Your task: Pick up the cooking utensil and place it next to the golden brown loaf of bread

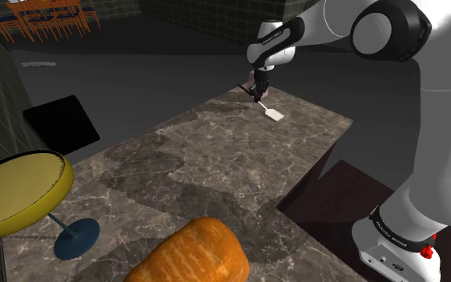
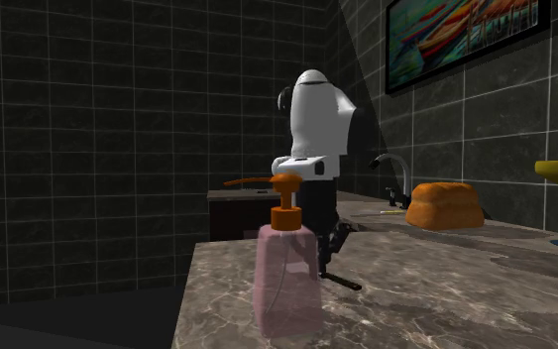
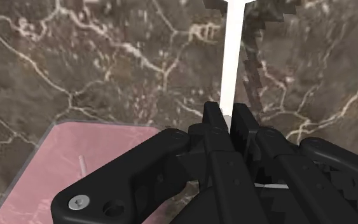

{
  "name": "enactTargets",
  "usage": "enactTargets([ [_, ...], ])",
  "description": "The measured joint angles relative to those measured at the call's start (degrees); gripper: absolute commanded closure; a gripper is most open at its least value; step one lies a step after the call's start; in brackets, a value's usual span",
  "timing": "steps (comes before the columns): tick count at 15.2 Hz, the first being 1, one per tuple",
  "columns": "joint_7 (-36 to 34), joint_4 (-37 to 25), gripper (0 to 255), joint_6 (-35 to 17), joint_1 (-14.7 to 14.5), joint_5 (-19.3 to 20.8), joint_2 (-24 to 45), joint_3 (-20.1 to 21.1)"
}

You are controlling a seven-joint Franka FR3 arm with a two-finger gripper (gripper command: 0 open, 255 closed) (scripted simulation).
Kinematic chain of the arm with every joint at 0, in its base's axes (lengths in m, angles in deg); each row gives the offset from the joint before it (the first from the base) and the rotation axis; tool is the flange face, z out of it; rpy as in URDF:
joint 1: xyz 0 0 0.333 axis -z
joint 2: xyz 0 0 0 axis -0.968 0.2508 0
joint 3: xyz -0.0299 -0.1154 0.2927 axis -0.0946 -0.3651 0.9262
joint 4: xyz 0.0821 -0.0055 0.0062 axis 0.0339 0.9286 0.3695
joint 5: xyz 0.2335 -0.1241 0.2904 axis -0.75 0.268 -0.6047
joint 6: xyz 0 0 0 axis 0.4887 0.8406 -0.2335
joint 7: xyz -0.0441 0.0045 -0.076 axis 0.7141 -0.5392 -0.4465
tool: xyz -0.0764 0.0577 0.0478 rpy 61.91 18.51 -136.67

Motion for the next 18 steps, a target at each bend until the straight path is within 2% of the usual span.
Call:
enactTargets([
  [18,-1.0,-5.5,255,11.1,-0.2,1.5,-5.7,-0.9],
])
